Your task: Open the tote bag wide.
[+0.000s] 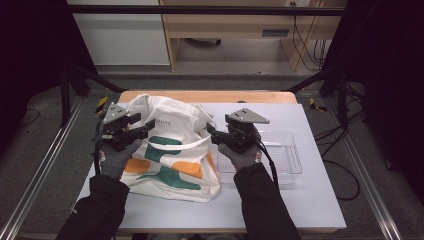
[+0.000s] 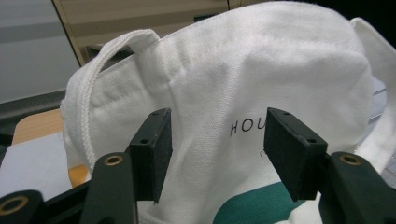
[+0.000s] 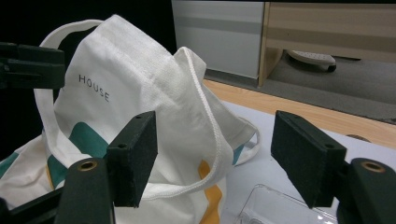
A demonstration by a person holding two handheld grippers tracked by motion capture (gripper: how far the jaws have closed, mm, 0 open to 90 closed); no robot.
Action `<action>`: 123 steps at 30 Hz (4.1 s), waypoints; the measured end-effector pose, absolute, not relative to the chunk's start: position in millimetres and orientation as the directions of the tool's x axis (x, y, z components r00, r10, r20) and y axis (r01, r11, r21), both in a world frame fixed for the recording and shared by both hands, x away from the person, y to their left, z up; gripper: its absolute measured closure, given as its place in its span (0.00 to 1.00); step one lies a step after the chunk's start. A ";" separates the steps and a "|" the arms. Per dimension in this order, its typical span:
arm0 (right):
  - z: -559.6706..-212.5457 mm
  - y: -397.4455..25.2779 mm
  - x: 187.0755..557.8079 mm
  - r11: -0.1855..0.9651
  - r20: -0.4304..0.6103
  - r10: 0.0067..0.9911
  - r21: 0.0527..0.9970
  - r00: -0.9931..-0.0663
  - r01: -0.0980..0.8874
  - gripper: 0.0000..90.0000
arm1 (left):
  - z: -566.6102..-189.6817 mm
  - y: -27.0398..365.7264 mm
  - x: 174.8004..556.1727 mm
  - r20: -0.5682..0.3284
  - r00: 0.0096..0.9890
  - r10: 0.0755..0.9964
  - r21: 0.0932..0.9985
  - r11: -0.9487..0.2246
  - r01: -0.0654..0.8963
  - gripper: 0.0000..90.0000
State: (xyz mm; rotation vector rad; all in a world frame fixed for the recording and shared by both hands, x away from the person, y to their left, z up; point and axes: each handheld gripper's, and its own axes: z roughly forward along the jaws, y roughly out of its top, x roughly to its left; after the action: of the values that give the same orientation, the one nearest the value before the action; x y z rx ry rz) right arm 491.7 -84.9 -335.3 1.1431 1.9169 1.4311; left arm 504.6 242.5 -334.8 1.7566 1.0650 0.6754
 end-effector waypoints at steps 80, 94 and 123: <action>-367.6 -4.6 474.8 0.313 0.031 0.679 0.891 -0.734 0.328 0.67 | -375.8 249.8 455.6 -0.026 0.560 0.828 0.886 -0.240 0.396 0.98; -337.8 -34.6 457.0 0.153 0.112 0.681 0.945 -0.723 0.290 0.82 | -392.2 256.9 433.5 -0.011 0.559 0.829 0.877 -0.260 0.403 0.98; -395.9 14.4 457.0 0.275 0.153 0.623 0.875 -0.767 0.398 1.00 | -336.8 274.0 414.9 -0.009 0.548 0.837 0.951 -0.162 0.263 1.00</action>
State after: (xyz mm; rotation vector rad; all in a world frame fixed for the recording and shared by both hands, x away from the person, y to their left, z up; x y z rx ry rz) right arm 457.0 14.4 -395.9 0.9486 2.3236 1.4926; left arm 414.9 274.0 -336.8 1.7043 0.9284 0.6628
